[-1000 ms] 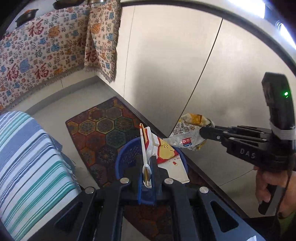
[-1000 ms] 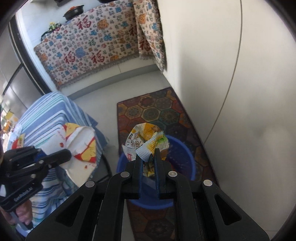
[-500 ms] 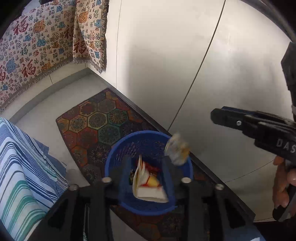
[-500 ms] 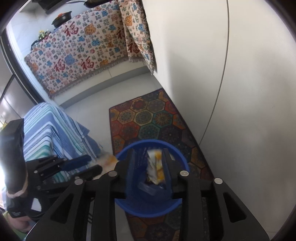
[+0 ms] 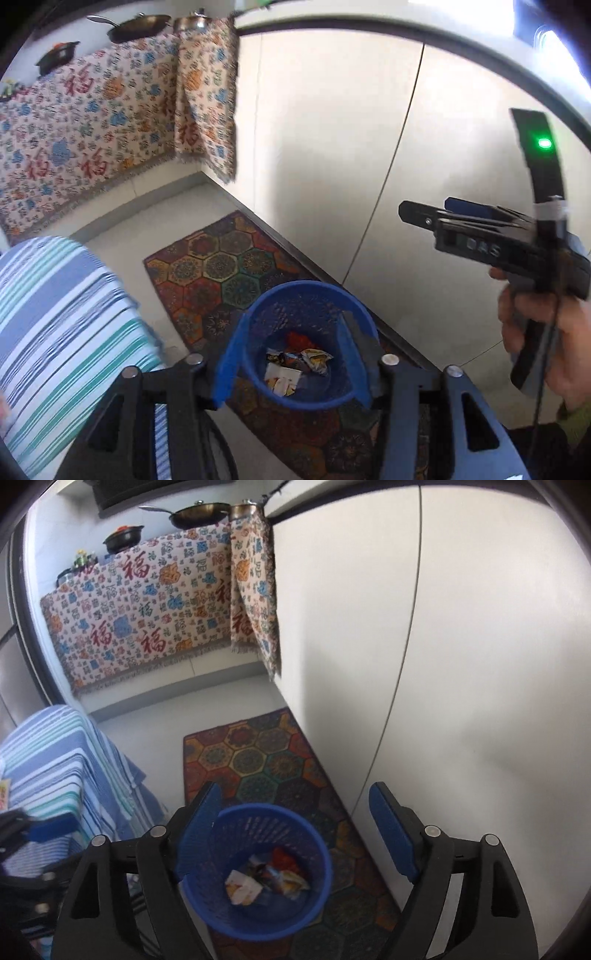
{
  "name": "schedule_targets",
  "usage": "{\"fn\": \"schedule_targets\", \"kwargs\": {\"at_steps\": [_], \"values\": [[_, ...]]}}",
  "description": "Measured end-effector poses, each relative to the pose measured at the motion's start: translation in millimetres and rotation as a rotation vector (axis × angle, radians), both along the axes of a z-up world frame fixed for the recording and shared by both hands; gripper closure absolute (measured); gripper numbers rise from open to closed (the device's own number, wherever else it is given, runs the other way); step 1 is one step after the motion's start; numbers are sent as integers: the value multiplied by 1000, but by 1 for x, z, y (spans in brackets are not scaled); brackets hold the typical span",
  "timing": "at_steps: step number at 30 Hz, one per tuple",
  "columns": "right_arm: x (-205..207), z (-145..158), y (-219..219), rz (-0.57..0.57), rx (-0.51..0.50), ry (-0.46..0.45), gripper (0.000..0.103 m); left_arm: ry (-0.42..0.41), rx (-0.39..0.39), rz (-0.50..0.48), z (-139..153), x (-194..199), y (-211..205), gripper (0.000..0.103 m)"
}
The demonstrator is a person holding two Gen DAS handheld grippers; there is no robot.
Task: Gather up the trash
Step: 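Bring both tools back over the table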
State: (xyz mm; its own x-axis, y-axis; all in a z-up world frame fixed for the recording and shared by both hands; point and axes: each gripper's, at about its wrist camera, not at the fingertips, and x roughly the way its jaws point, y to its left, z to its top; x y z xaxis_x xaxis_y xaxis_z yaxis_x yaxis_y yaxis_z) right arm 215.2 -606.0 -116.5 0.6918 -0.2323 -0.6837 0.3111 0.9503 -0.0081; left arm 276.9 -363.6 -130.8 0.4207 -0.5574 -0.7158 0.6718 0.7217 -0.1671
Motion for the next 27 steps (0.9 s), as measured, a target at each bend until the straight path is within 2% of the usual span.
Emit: {"fn": "schedule_targets", "kwargs": {"at_steps": [3,6,9,12,15,17,22,27], "values": [[-2,8,19,45,-19,-31,19,-12,2,61,7,-18,48,44],[-1,13,52,113,-34,-51,17,-10,43,140,2,-35,98,44],[1,14,101,215,-13,-62,17,6,93,243,-10,-46,154,44],[1,10,160,333,26,-59,17,48,104,351,-24,-51,214,44],[-2,1,223,468,10,-50,17,43,148,443,-34,-56,259,44],[-6,-7,264,552,1,-30,17,34,177,496,-40,-60,288,44],[-15,-31,341,706,27,37,17,48,185,609,-50,-69,351,44],[-11,-58,387,778,22,133,17,58,178,664,-56,-68,388,36]]}}
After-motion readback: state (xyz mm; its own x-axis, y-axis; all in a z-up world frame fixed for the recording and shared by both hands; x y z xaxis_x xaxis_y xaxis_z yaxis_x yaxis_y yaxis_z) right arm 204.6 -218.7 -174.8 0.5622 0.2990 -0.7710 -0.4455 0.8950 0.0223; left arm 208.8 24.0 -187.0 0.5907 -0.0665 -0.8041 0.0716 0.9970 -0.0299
